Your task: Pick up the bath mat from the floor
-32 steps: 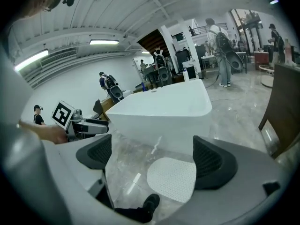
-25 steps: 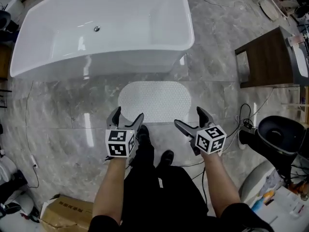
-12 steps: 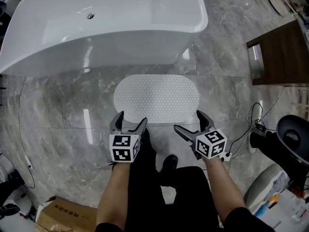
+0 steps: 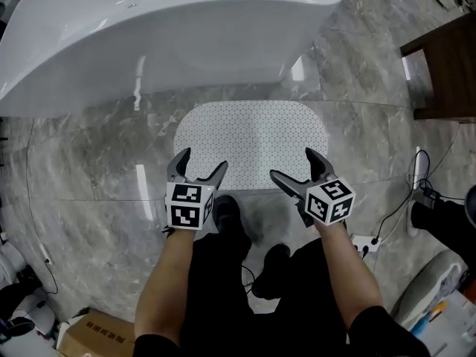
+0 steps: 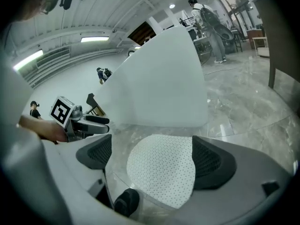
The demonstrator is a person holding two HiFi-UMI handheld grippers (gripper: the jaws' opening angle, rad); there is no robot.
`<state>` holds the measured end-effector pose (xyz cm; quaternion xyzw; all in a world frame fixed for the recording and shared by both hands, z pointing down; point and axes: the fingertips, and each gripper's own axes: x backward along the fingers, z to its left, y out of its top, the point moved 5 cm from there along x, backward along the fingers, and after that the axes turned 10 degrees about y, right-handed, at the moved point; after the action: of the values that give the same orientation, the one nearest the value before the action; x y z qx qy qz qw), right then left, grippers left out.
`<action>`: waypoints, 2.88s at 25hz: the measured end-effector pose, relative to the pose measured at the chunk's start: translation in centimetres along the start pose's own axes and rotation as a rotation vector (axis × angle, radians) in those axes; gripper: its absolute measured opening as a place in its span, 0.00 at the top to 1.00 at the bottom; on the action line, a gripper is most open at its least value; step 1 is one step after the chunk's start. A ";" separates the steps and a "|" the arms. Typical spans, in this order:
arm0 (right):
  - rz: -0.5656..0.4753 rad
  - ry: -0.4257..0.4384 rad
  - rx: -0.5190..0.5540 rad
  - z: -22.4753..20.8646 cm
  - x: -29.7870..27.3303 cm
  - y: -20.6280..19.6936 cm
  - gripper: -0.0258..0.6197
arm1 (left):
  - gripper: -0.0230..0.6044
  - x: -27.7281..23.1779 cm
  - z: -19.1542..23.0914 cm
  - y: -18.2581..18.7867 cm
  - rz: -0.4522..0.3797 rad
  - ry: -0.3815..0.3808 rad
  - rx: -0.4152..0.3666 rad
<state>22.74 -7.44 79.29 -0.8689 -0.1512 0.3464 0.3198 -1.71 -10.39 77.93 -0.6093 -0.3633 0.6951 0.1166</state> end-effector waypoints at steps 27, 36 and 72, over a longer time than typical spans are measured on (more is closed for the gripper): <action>0.203 -0.102 0.103 -15.9 -7.6 -9.1 0.13 | 0.29 -15.8 3.4 -12.9 0.198 -0.029 -0.187; 0.365 -0.169 0.154 -19.7 -8.8 -12.8 0.13 | 0.29 -18.9 3.1 -16.3 0.279 -0.063 -0.345; 0.568 -0.348 0.104 -25.4 -9.2 -19.1 0.05 | 0.23 -22.7 7.4 -22.0 0.485 -0.115 -0.394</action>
<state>33.09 -9.05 110.68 -0.7867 0.0626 0.5720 0.2236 -9.58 -11.25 109.39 -0.6487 -0.3411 0.6523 -0.1933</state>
